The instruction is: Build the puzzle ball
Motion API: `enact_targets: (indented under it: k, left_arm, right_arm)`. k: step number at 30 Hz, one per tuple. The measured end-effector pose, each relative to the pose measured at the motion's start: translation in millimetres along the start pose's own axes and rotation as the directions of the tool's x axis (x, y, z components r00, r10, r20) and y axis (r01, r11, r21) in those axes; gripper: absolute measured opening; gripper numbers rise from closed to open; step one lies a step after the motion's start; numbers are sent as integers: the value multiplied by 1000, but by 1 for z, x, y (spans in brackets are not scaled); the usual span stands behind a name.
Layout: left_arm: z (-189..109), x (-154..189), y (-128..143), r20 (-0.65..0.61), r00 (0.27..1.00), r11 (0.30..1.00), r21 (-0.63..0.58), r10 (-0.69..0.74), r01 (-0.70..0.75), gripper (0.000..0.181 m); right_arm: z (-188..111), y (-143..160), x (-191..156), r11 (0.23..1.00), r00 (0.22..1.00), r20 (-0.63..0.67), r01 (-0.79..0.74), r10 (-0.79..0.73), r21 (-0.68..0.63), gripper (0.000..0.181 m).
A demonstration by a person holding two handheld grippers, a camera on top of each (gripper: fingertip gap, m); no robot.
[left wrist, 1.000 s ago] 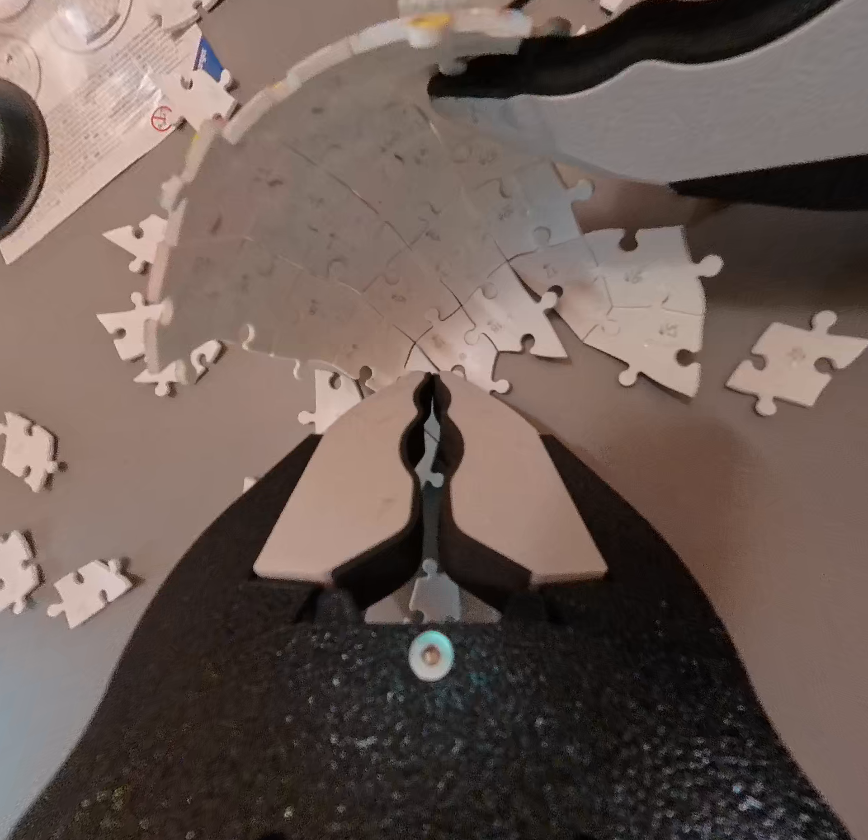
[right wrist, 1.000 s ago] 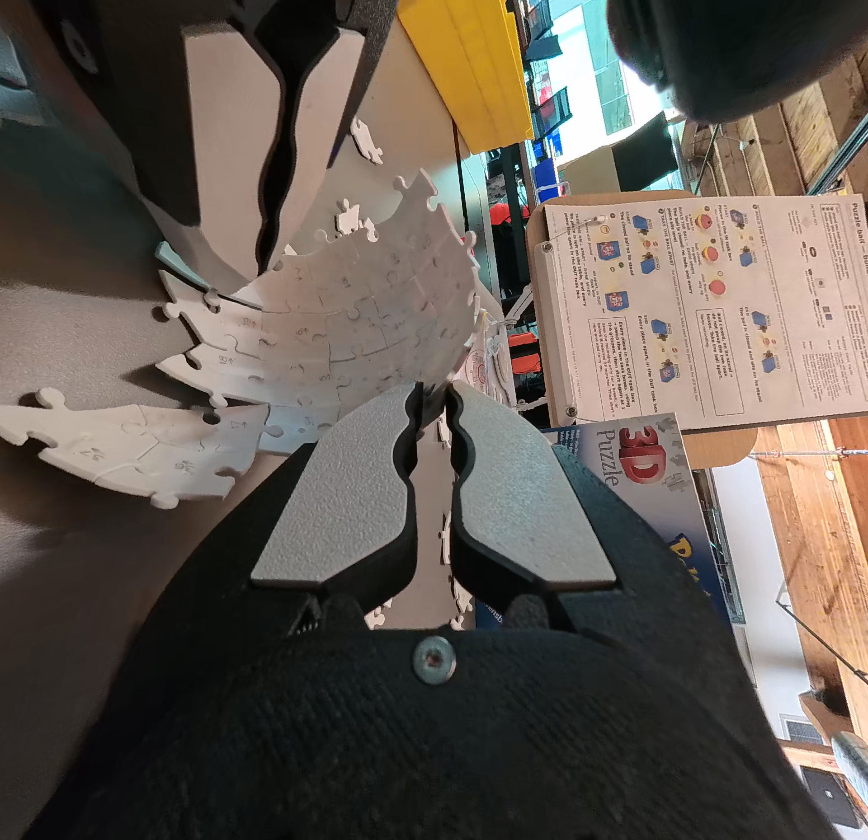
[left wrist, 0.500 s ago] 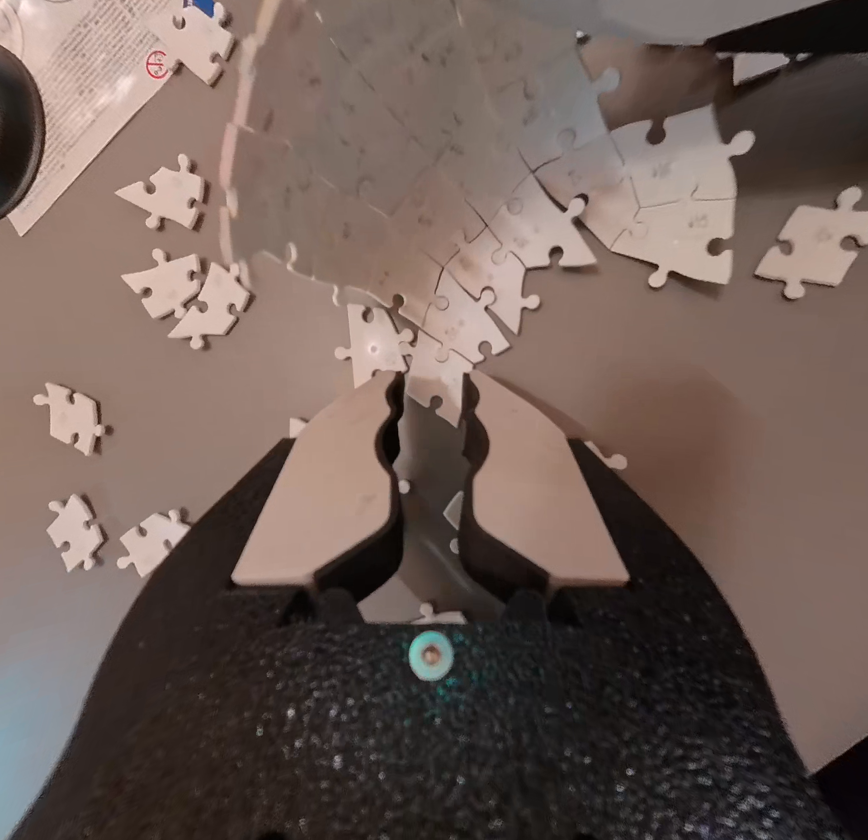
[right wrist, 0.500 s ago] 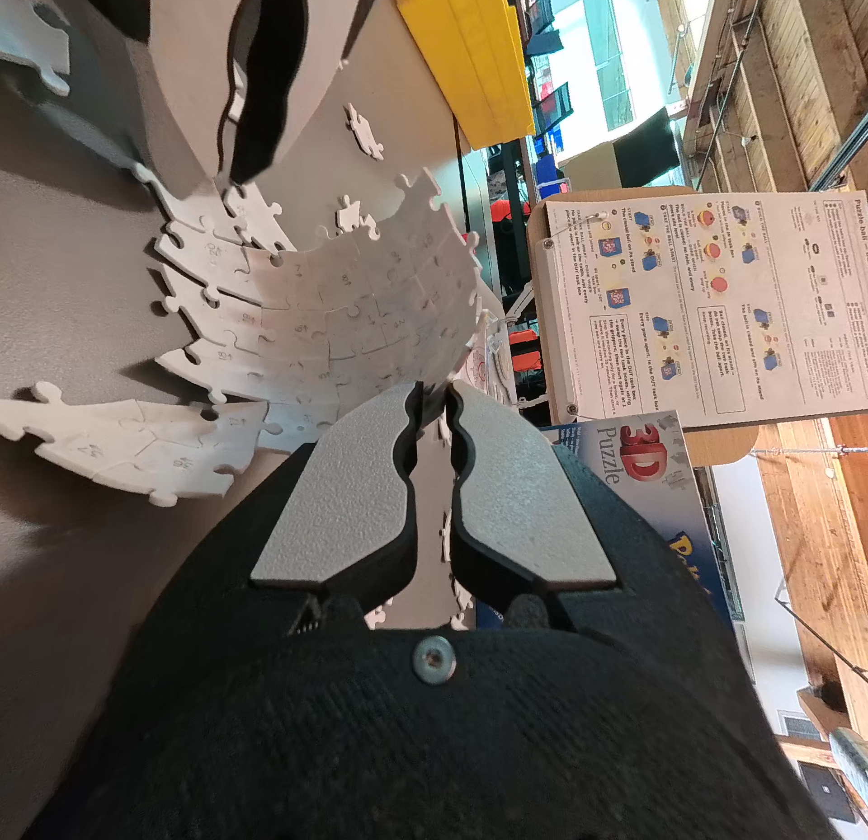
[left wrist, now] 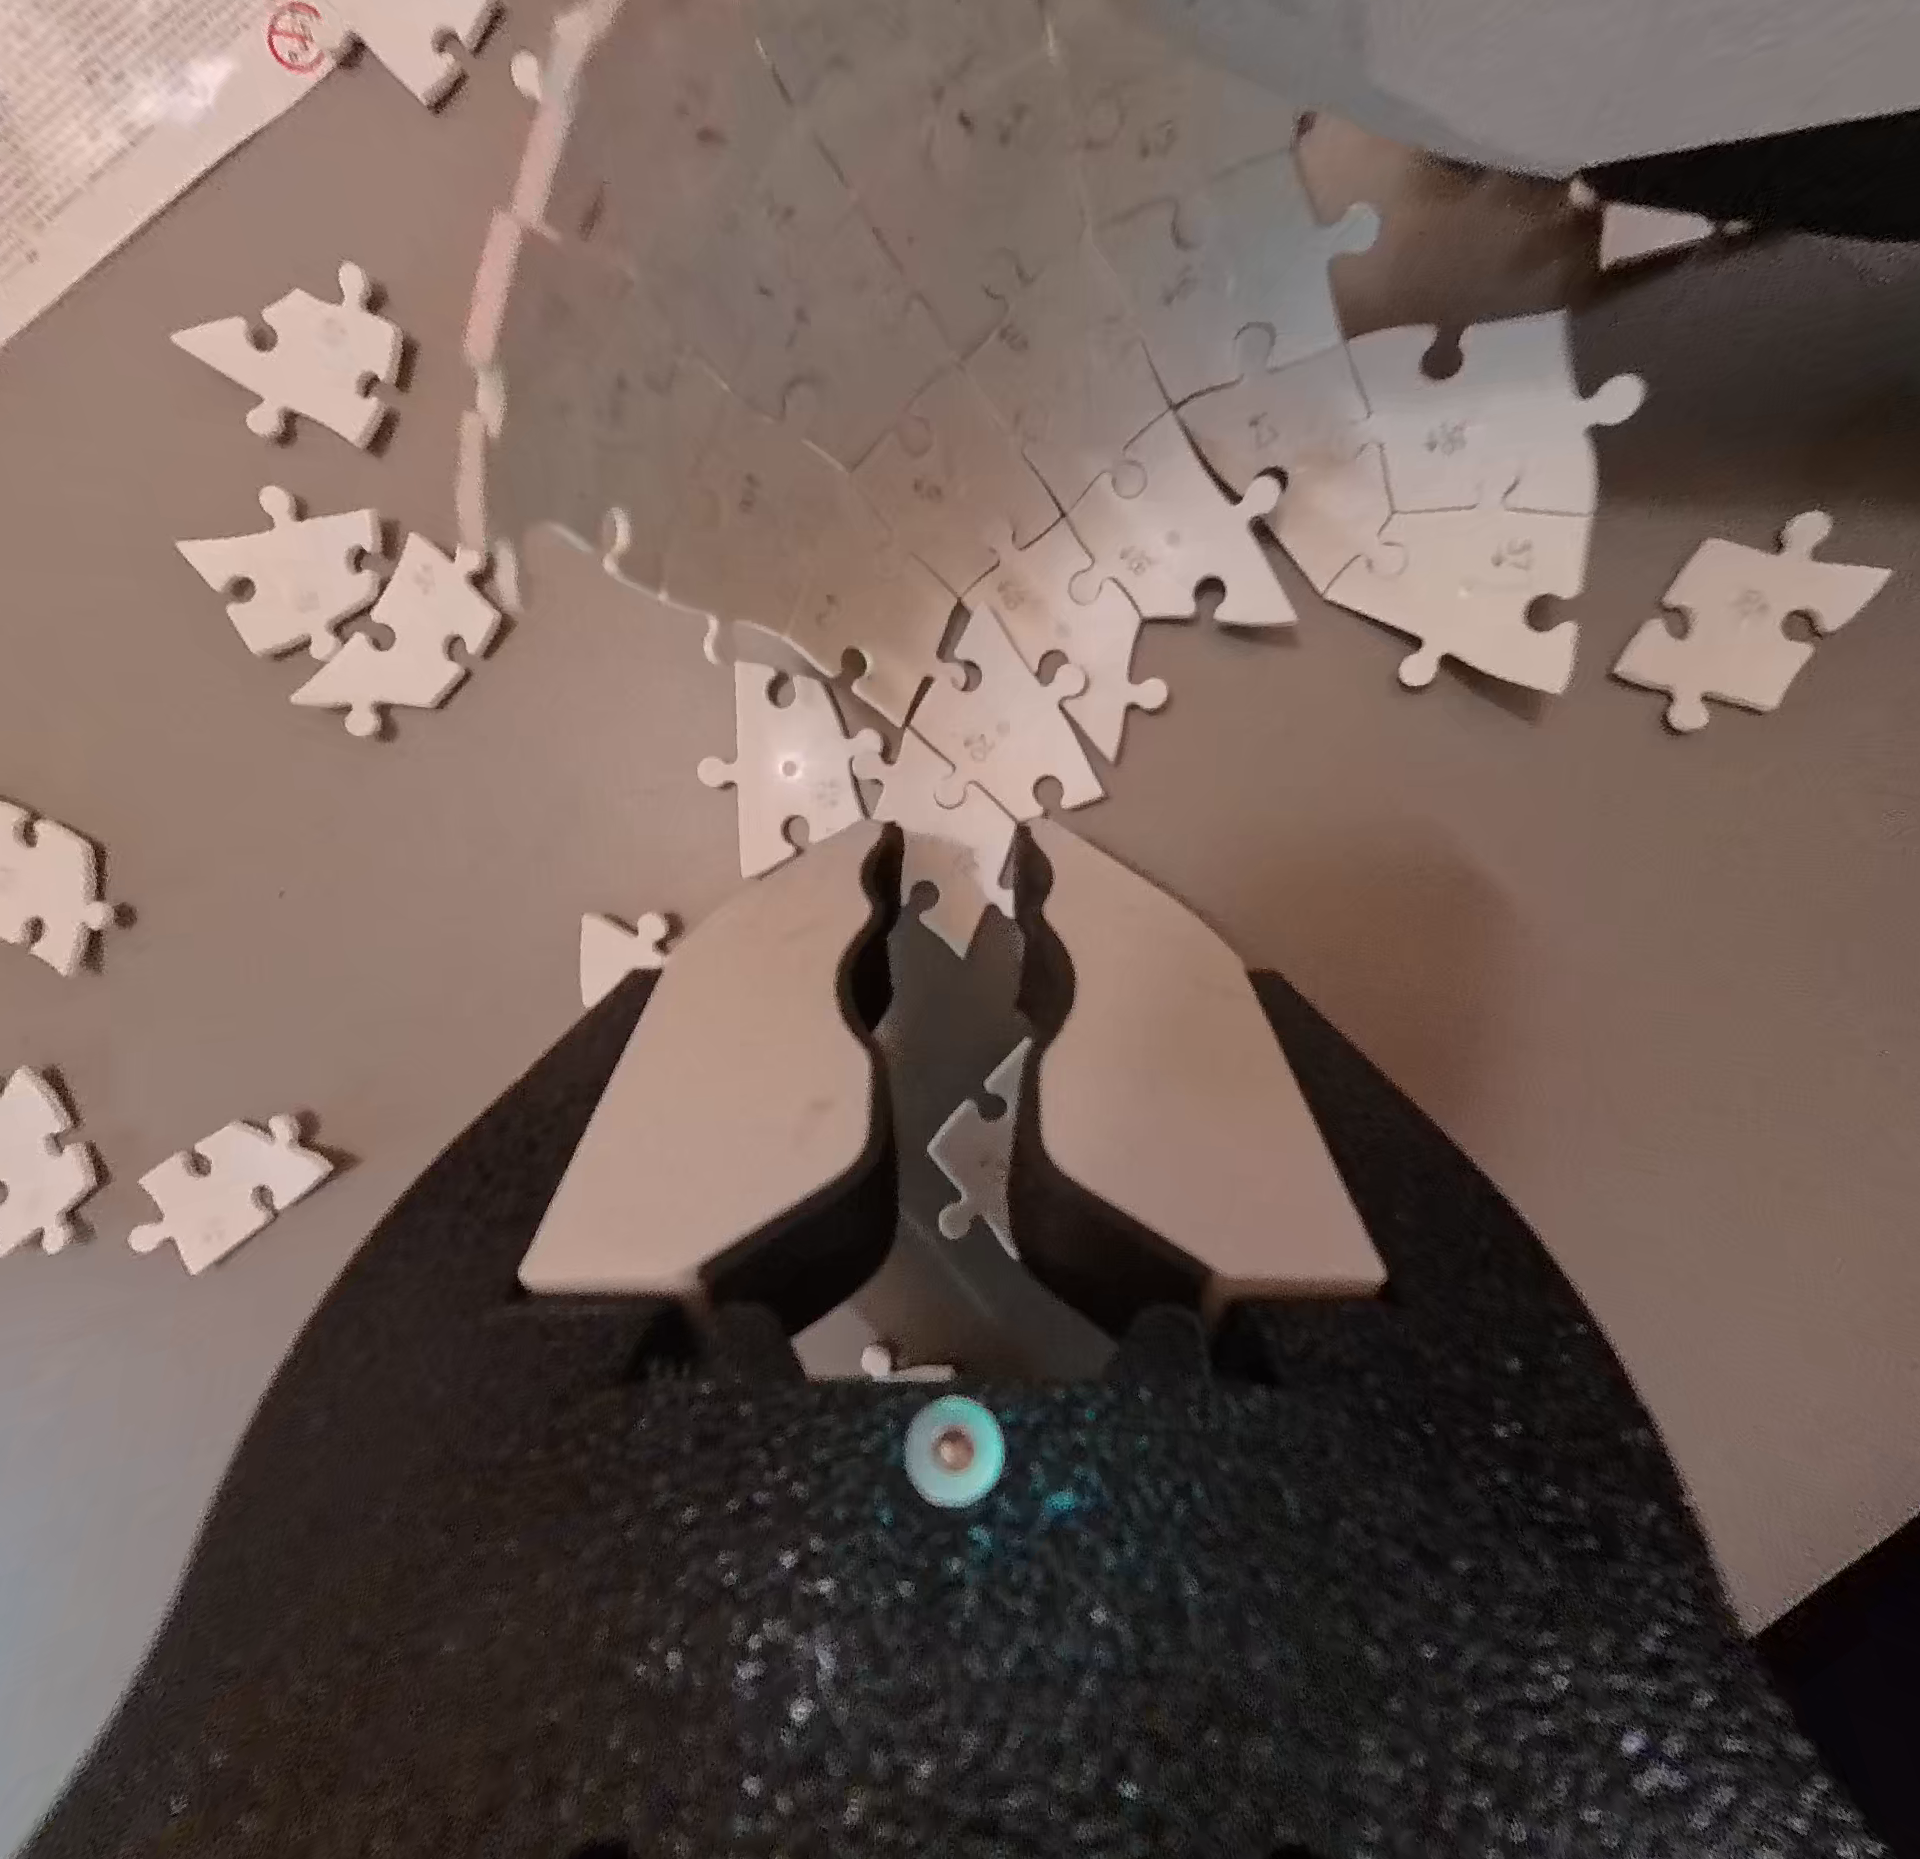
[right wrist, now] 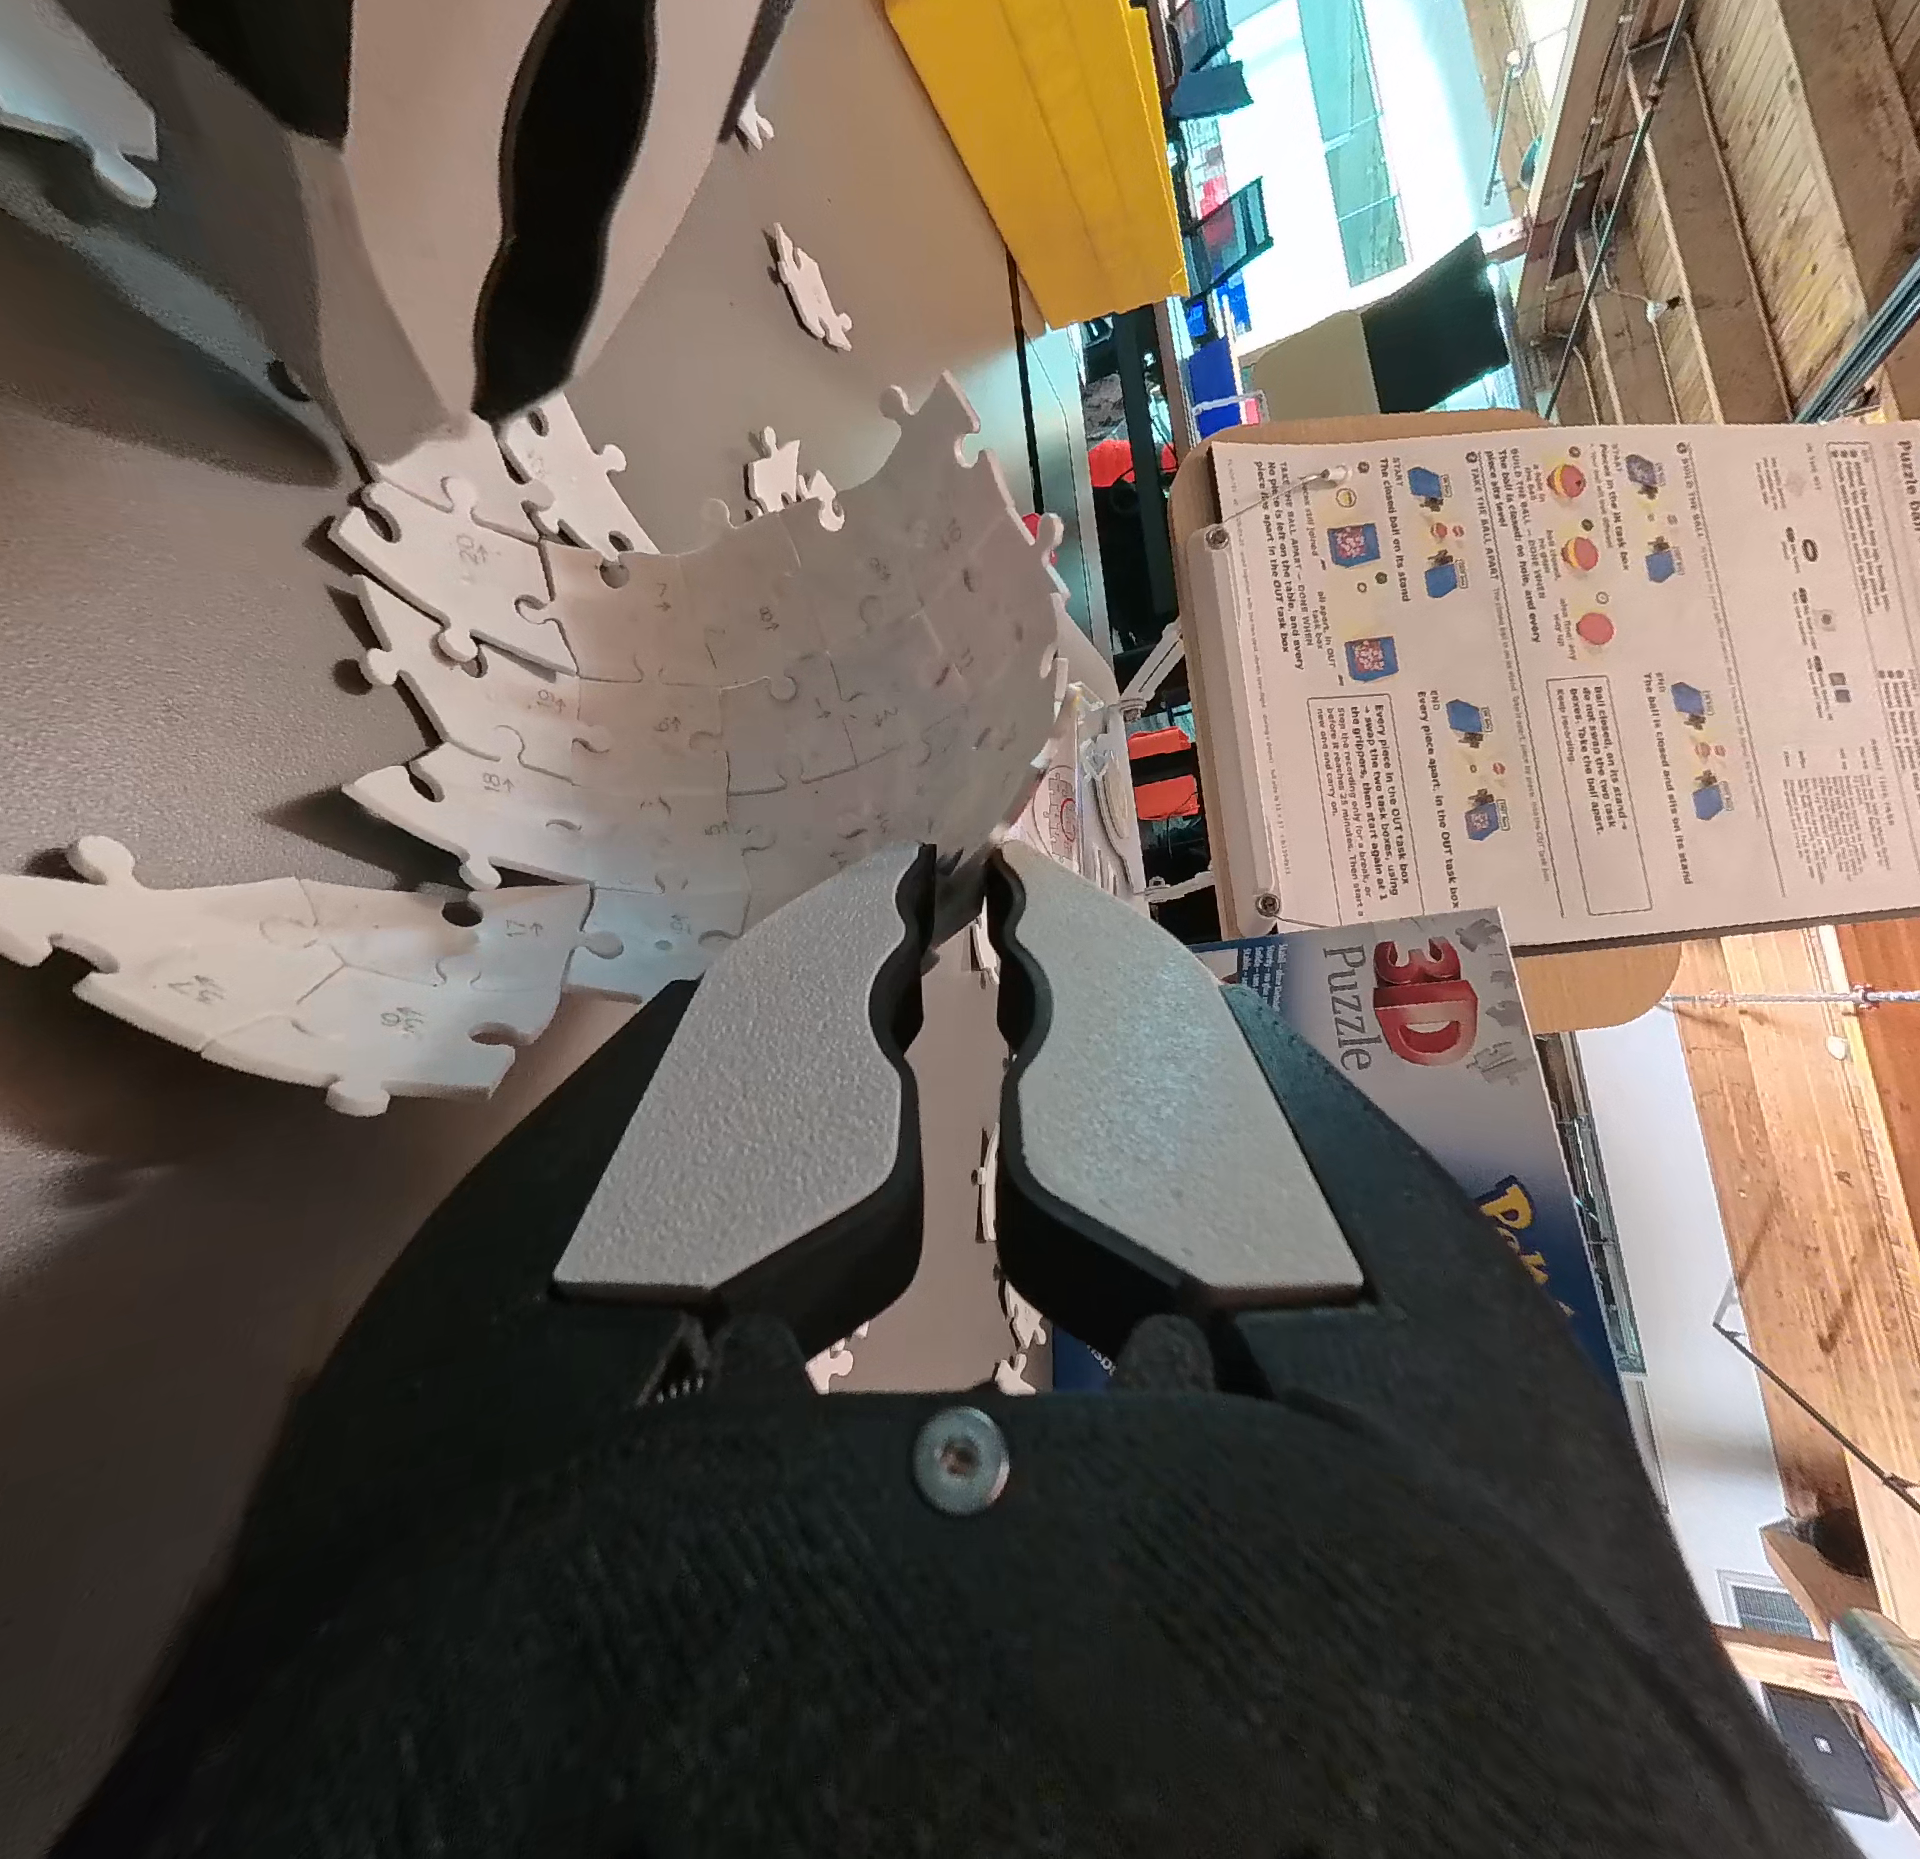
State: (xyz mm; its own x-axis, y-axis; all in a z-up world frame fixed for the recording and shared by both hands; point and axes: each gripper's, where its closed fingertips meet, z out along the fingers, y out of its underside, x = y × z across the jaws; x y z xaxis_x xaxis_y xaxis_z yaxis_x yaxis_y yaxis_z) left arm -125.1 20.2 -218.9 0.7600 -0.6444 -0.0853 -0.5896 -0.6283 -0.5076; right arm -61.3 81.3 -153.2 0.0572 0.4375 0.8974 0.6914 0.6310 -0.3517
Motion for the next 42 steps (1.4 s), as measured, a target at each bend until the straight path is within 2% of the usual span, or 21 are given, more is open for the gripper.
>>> enact_targets:
  k: [4, 6, 11, 20, 26, 36, 42]
  left_arm:
    - [-3, 2, -10, 56, 978, 978, 46, 199, -202, 14]
    - [-1, 9, -10, 43, 957, 956, 50, 288, -290, 14]
    - [6, 12, -9, 43, 921, 922, 14, 386, -387, 14]
    - [10, 11, -11, 30, 920, 921, 14, 390, -390, 12]
    - [4, 1, -7, 23, 927, 927, 12, 373, -374, 19]
    - [14, 2, -14, 23, 913, 913, 7, 407, -408, 8]
    - [14, 1, -16, 8, 902, 902, 18, 432, -432, 8]
  right_arm:
    - [0, 0, 0, 1000, 1000, 0, 0, 0, 0, 9]
    - [0, 0, 0, 1000, 1000, 0, -1, 1, 1, 9]
    - [0, 0, 0, 1000, 1000, 1, 0, 0, 1, 9]
    - [0, 0, 0, 1000, 1000, 2, -1, 1, 1, 9]
    - [0, 0, 0, 1000, 1000, 3, -2, 2, 0, 9]
    - [0, 1, -1, 1000, 1000, 5, 0, 0, -1, 9]
    - [0, 0, -1, 1000, 1000, 3, 0, 0, 3, 9]
